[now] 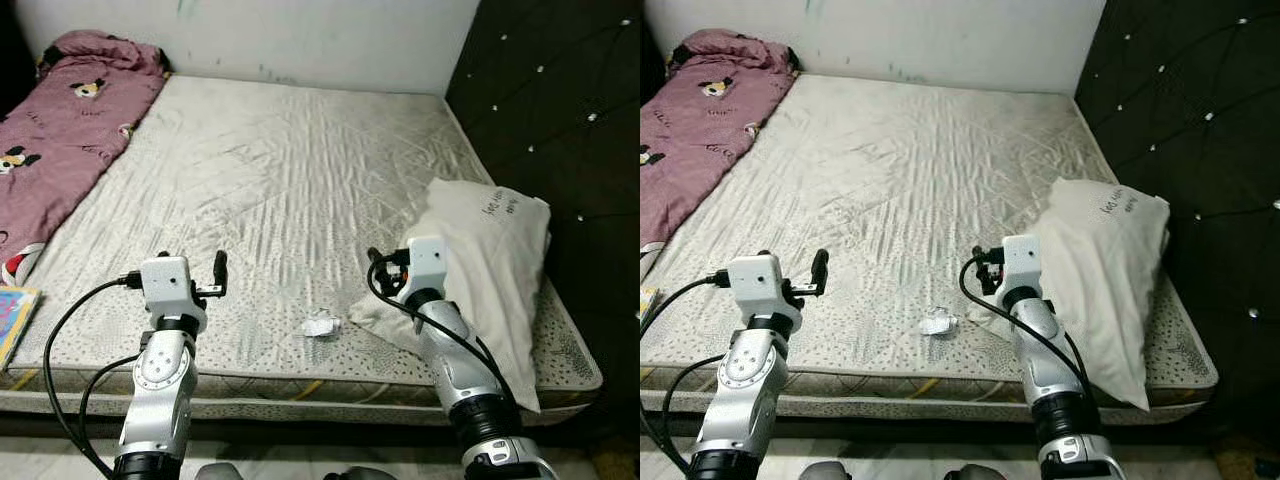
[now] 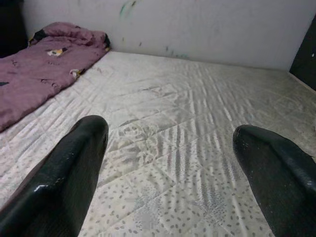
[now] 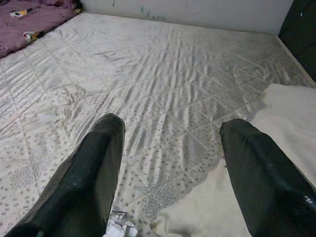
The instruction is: Clean up the room
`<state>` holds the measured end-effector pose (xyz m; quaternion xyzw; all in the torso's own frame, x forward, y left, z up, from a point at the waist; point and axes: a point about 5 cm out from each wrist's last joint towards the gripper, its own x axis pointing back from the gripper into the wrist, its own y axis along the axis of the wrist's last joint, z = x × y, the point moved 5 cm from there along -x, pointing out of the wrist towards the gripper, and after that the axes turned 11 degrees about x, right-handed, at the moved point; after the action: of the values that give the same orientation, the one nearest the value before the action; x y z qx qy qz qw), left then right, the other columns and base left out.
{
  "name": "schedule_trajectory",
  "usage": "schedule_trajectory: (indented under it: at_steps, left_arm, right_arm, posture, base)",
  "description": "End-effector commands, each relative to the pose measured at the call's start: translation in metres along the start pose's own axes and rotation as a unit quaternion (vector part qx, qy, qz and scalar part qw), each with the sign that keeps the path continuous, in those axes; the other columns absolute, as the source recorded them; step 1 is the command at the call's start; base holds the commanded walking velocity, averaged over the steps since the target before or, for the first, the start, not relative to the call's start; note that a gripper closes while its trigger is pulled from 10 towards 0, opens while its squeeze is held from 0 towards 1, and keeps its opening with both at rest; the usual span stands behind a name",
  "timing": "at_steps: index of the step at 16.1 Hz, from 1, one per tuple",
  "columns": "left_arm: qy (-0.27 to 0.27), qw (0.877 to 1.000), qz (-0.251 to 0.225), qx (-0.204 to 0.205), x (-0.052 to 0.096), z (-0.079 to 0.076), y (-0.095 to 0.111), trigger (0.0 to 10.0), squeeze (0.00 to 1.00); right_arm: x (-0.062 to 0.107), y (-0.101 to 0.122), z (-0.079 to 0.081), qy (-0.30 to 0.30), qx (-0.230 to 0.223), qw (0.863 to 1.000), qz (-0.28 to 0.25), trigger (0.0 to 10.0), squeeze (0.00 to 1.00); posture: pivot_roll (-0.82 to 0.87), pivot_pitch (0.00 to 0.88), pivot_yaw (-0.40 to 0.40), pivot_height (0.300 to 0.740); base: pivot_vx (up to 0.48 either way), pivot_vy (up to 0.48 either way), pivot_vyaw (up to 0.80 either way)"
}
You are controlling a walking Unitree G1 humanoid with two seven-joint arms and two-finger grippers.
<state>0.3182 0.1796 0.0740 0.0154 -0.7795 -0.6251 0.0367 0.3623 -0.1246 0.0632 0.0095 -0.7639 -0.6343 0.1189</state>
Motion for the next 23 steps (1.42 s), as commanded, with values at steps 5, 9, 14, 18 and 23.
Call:
schedule_trajectory:
  at_steps: [5,9,14,18,23]
  left_arm:
    - [-0.003,1.000,0.006,0.004,-0.0007,-0.0026,0.0006,10.0,0.00]
    - [-0.003,1.000,0.007,0.004,-0.0011,-0.0025,0.0008,10.0,0.00]
    - [0.002,1.000,0.007,0.008,-0.0017,-0.0021,0.0005,10.0,0.00]
    - [0.005,1.000,0.005,0.011,-0.0017,-0.0015,0.0010,10.0,0.00]
    - [0.008,1.000,0.006,0.014,-0.0011,-0.0008,0.0004,10.0,0.00]
  right_arm:
    - [0.0022,0.0005,-0.0061,-0.004,-0.006,1.000,0.000,10.0,0.00]
    - [0.0021,0.0006,-0.0051,-0.001,-0.006,1.000,0.002,10.0,0.00]
    - [0.0015,0.0011,-0.0053,0.001,-0.004,1.000,0.002,10.0,0.00]
    - [0.0009,-0.0006,-0.0045,0.005,-0.002,1.000,0.005,10.0,0.00]
    - [0.0012,-0.0016,-0.0019,0.013,0.003,1.000,0.007,10.0,0.00]
  posture:
    - [0.09,0.000,-0.063,0.692]
    - [0.09,0.000,-0.059,0.647]
    - [0.09,0.000,-0.063,0.607]
    - [0.10,0.000,-0.068,0.607]
    - [0.10,0.000,-0.069,0.592]
  base:
    - [0.000,0.000,0.00]
    - [0.000,0.000,0.00]
    - [0.000,0.000,0.00]
    - [0.000,0.000,0.00]
    - [0.000,0.000,0.00]
